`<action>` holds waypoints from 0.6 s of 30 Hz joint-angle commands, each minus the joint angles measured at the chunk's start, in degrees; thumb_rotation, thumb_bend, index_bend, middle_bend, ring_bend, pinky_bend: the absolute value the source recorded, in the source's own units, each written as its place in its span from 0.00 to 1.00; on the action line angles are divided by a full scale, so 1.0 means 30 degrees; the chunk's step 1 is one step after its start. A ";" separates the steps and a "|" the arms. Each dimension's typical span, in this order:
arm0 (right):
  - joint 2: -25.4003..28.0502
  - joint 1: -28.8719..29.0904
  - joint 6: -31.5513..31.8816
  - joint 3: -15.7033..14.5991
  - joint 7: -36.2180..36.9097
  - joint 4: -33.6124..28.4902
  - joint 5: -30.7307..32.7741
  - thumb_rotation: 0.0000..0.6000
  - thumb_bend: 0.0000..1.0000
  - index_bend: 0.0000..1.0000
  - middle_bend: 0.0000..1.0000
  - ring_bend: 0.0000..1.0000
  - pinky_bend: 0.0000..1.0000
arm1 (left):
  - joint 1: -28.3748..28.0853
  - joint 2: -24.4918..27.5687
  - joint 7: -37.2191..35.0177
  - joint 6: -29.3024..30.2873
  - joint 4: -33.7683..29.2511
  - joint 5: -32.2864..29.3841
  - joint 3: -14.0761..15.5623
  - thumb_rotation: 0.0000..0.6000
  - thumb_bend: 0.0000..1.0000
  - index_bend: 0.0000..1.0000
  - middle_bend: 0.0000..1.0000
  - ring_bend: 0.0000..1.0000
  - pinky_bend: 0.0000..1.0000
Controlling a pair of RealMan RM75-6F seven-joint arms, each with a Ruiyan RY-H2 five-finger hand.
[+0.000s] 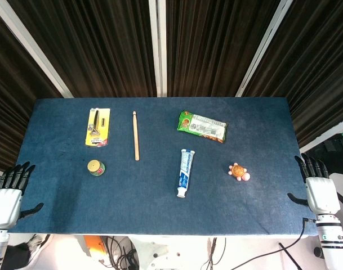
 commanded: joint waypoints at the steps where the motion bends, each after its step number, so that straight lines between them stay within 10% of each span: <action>1: -0.0001 -0.0001 -0.0008 0.0000 -0.0006 0.0002 0.0010 1.00 0.03 0.00 0.00 0.00 0.00 | 0.0008 -0.0011 -0.0007 0.0002 0.0015 -0.0004 0.0002 1.00 0.06 0.06 0.00 0.00 0.00; 18: -0.0191 0.0800 -0.1600 -0.0055 -0.0473 0.0086 0.0301 1.00 0.03 0.00 0.00 0.00 0.00 | 0.0122 0.0034 0.0098 0.0071 -0.0127 -0.0154 -0.0039 1.00 0.06 0.06 0.00 0.00 0.00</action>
